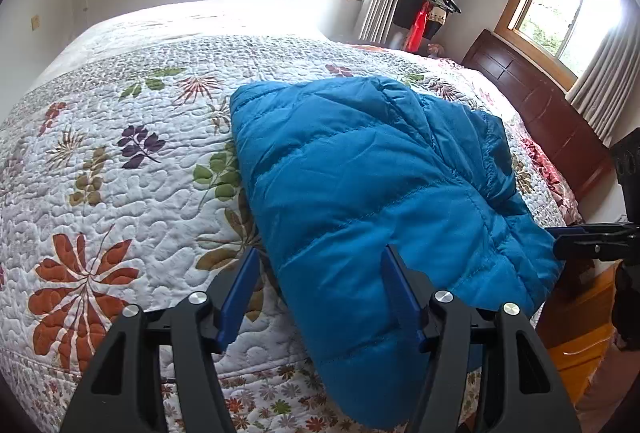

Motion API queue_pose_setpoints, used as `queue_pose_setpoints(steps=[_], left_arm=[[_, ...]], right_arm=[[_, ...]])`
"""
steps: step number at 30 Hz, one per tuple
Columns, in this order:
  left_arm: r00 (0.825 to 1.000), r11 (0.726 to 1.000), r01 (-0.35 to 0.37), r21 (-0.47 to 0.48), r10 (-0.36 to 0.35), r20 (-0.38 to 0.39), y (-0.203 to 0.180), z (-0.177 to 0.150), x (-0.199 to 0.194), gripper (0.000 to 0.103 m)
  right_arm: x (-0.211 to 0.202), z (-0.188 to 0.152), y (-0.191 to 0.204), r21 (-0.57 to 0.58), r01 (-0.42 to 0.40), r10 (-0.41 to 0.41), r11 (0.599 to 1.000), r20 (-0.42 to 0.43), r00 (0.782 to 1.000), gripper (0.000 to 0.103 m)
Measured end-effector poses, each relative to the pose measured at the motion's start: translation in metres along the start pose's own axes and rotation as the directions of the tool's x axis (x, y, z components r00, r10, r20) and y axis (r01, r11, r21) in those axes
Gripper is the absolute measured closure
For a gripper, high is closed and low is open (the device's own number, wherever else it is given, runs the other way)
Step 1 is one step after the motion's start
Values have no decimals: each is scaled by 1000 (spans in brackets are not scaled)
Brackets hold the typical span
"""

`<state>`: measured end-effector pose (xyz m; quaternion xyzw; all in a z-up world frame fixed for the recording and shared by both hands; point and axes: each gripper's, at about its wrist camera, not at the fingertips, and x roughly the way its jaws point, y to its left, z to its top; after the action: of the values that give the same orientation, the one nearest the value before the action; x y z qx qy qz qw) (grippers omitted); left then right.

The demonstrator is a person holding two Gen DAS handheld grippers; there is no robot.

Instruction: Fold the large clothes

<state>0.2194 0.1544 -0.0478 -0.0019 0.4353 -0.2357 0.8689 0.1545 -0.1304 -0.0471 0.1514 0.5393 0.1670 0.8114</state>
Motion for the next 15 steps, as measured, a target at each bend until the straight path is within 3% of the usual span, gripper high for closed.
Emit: queue_pose_setpoints(steps=[2, 4, 7, 9, 15], left_arm=[[1000, 1000, 5, -4, -5, 2, 2, -5, -2, 40], [1000, 1000, -4, 0, 4, 14, 2, -6, -3, 40], [1000, 1000, -2, 4, 2, 12, 0, -5, -4, 40], [1000, 1000, 6, 10, -6, 17, -2, -5, -6, 40], [1000, 999, 11, 53, -12, 20, -14, -5, 2, 38]], right_arm=[[11, -2, 2, 5, 18, -18, 1000, -27, 999, 39], [20, -2, 3, 8, 36, -36, 999, -36, 999, 58], [17, -2, 0, 18, -3, 3, 1000, -19, 1000, 82], [6, -6, 2, 9, 1, -1, 1000, 9, 1000, 89], [2, -18, -28, 67, 16, -18, 998, 38, 999, 92]])
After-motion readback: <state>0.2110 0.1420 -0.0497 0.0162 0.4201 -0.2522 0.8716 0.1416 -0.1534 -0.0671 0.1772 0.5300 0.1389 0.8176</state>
